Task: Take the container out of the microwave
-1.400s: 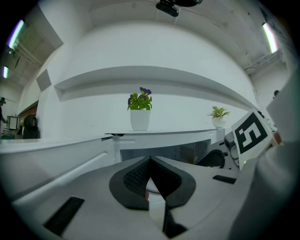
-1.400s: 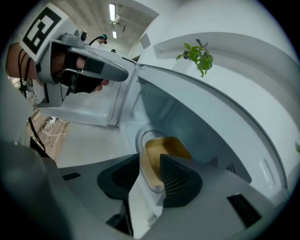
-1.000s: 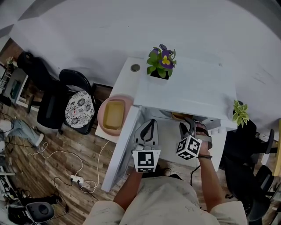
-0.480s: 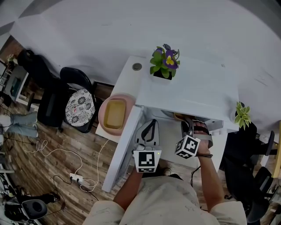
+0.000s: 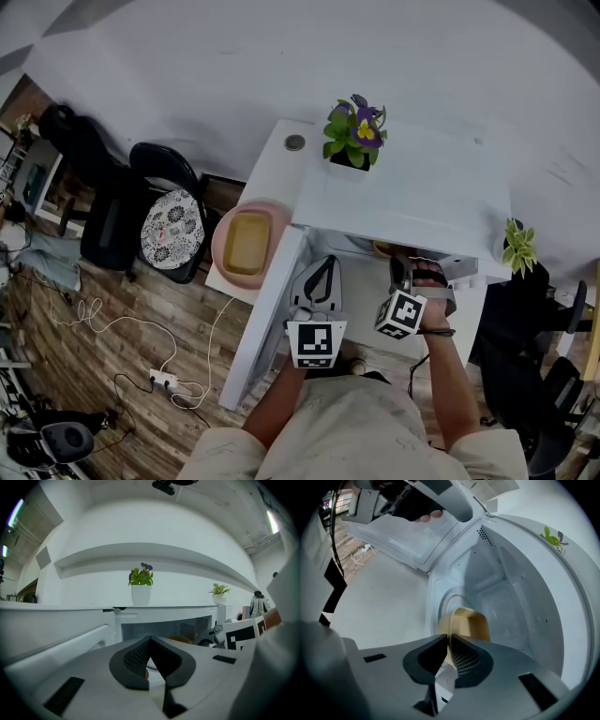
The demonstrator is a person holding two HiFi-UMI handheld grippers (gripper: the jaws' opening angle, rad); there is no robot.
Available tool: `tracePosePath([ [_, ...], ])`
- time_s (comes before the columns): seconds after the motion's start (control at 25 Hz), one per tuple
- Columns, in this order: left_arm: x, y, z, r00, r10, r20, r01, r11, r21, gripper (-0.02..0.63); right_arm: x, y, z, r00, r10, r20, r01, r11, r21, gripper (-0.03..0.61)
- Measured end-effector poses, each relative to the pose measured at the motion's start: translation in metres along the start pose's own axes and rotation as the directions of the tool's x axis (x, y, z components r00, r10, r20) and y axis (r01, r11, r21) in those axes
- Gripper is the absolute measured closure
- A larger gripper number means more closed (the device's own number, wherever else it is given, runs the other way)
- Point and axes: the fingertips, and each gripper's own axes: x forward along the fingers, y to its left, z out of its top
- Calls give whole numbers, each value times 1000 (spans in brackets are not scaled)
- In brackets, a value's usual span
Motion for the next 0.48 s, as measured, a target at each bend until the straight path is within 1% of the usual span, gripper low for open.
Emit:
tracePosePath([
  [0.24, 1, -3, 4, 1000, -7, 5, 7, 1000, 4, 607, 1, 3, 0, 1000, 21, -3, -21, 1000, 8, 540],
  [0.48, -2, -4, -4, 1000, -2, 3, 2, 1000, -6, 607, -3, 3, 2, 1000, 26, 2, -26, 1000, 8, 541],
])
